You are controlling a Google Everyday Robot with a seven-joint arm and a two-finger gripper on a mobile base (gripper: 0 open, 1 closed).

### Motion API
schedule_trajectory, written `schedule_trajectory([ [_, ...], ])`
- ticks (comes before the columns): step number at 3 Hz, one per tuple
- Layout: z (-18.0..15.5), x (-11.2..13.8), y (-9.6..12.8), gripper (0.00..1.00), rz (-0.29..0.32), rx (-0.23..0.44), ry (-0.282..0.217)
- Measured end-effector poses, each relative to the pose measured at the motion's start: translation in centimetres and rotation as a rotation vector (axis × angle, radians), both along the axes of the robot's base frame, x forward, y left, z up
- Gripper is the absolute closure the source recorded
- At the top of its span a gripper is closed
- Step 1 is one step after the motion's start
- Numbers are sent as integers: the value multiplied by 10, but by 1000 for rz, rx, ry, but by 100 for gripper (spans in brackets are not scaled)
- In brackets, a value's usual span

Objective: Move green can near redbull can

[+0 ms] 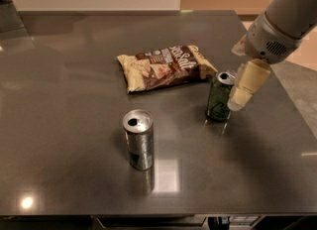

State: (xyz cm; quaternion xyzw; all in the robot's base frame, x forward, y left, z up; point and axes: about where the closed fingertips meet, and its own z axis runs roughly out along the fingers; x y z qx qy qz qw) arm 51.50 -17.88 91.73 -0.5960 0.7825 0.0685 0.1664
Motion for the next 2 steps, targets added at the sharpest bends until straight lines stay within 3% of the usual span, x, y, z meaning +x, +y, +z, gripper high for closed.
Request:
schedule_trajectory([
  [1, -6, 0, 1, 0, 3, 5, 11],
  [2, -11, -1, 4, 18, 16, 16, 22],
])
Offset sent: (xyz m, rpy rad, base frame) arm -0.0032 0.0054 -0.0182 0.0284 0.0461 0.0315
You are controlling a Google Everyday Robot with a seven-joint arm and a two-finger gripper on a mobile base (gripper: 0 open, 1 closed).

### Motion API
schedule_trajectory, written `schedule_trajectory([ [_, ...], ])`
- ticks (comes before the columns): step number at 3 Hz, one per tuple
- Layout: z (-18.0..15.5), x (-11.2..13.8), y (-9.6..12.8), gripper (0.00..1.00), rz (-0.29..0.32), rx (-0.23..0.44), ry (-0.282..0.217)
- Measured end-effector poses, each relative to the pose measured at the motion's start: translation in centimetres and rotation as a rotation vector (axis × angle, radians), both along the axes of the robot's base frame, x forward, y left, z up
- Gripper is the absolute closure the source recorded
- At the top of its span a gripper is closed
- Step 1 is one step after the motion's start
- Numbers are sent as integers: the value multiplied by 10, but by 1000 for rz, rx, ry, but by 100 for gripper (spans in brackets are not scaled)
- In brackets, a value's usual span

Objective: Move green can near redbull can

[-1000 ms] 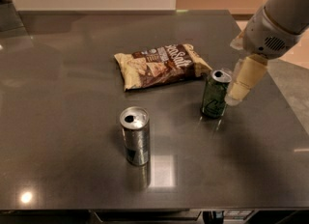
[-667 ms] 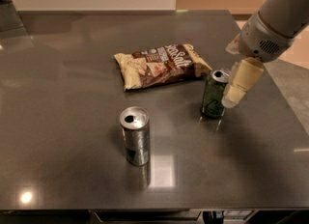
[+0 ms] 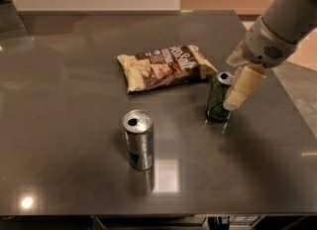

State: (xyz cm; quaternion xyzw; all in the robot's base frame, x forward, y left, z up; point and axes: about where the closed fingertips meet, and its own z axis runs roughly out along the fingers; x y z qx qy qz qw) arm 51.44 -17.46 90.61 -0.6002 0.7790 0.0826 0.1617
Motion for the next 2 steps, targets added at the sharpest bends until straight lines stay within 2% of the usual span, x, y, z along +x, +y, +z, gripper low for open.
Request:
schedule_trajectory([
  [2, -2, -5, 9, 64, 37, 20, 31],
])
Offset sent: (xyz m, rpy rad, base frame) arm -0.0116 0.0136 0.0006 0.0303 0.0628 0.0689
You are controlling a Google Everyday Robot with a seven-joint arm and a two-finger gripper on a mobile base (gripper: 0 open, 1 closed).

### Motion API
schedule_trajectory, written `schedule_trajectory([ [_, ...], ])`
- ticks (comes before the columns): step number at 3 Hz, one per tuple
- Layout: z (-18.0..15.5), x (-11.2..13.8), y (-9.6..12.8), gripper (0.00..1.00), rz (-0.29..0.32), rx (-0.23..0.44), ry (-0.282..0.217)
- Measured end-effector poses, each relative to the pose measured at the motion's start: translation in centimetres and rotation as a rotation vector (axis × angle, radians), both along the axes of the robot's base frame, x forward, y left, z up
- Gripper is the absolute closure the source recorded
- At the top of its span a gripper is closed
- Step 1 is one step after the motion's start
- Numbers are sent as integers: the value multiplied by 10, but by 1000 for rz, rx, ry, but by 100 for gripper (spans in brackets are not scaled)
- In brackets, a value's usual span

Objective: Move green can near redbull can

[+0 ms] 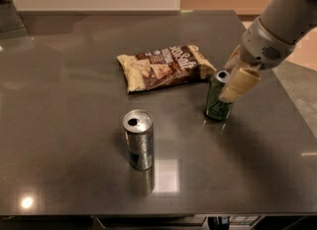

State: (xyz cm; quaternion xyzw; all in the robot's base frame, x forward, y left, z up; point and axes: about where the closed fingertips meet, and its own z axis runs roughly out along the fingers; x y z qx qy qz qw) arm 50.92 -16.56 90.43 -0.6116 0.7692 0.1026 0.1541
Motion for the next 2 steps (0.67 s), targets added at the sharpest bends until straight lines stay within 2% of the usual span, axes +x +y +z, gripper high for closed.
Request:
schedule_trajectory([
  [1, 12, -13, 21, 88, 71, 26, 21],
  [2, 18, -37, 52, 100, 172, 35, 36],
])
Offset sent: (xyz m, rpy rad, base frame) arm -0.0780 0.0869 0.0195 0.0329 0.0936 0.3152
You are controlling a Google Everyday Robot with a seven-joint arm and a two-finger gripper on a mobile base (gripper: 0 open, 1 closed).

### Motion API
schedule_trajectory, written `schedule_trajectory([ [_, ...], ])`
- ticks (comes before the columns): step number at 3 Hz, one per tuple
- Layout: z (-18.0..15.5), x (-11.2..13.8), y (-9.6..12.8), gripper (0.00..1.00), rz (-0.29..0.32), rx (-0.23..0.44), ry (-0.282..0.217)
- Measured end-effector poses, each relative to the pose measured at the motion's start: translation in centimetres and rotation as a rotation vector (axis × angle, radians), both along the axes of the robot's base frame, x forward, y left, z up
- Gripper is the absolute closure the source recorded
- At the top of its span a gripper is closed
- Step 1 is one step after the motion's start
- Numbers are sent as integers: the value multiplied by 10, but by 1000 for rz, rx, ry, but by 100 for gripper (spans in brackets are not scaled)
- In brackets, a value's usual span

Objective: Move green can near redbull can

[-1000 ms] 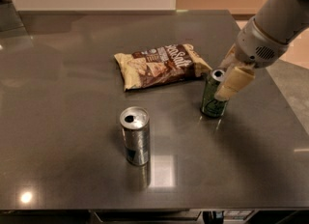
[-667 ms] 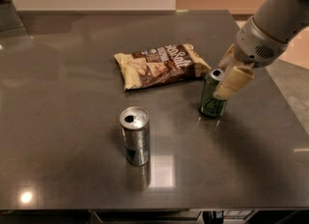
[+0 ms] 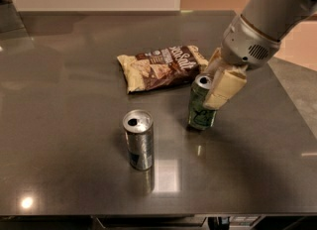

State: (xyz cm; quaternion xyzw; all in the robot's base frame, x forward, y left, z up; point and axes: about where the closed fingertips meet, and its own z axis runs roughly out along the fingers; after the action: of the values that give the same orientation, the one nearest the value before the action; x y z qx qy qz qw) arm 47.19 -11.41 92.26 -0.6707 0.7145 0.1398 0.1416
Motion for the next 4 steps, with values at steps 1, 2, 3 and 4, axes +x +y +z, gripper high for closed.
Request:
schedule_trajectory([
  [1, -3, -26, 26, 100, 97, -21, -4],
  [2, -13, -48, 43, 100, 172, -43, -12],
  [3, -18, -64, 56, 100, 222, -51, -32],
  [4, -21, -73, 62, 82, 233, -57, -58],
])
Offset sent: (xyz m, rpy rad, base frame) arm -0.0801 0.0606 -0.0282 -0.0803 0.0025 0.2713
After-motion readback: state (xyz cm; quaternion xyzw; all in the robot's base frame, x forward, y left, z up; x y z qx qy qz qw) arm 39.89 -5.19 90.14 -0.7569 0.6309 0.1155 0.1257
